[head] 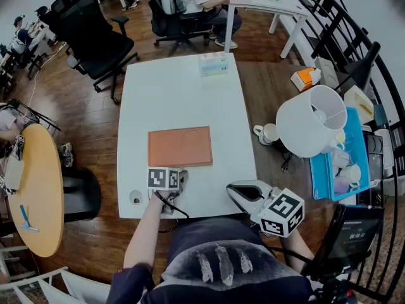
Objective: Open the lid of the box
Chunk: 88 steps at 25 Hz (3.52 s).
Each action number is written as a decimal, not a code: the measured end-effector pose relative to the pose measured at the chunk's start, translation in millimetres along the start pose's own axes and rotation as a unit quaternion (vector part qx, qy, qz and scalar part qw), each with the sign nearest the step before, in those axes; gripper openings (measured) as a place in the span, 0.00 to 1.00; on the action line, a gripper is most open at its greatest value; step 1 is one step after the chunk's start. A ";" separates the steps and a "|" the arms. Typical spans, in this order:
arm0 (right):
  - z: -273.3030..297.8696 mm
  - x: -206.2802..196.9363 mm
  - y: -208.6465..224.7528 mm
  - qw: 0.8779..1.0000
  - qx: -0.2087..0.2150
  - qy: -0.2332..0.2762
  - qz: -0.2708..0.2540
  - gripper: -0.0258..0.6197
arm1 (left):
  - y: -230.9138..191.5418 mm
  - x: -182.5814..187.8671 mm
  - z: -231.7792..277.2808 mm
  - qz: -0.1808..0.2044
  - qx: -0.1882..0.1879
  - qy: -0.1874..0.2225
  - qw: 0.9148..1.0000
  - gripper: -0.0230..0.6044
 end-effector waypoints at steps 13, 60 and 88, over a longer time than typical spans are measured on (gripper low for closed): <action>-10.4 -12.7 22.9 1.000 0.013 -0.002 0.019 0.04 | -5.8 8.7 37.5 -0.069 0.029 -0.043 0.996 0.24; -5.3 -34.9 2.1 0.999 0.021 -0.044 0.007 0.04 | 17.1 -112.6 6.8 -0.168 -0.102 -0.040 0.980 0.17; -17.1 -10.5 11.2 1.000 0.014 -0.013 -0.023 0.04 | 87.3 -52.0 -144.2 0.133 -0.250 0.102 0.954 0.06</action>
Point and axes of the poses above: the fingertips, and each gripper's own axes: z forward along the fingers, y to its right, x out of its top, the point moved 9 cm from there along -z, backward along the fingers, and after that the axes turned 10 degrees about -x, right-handed, at the moved point
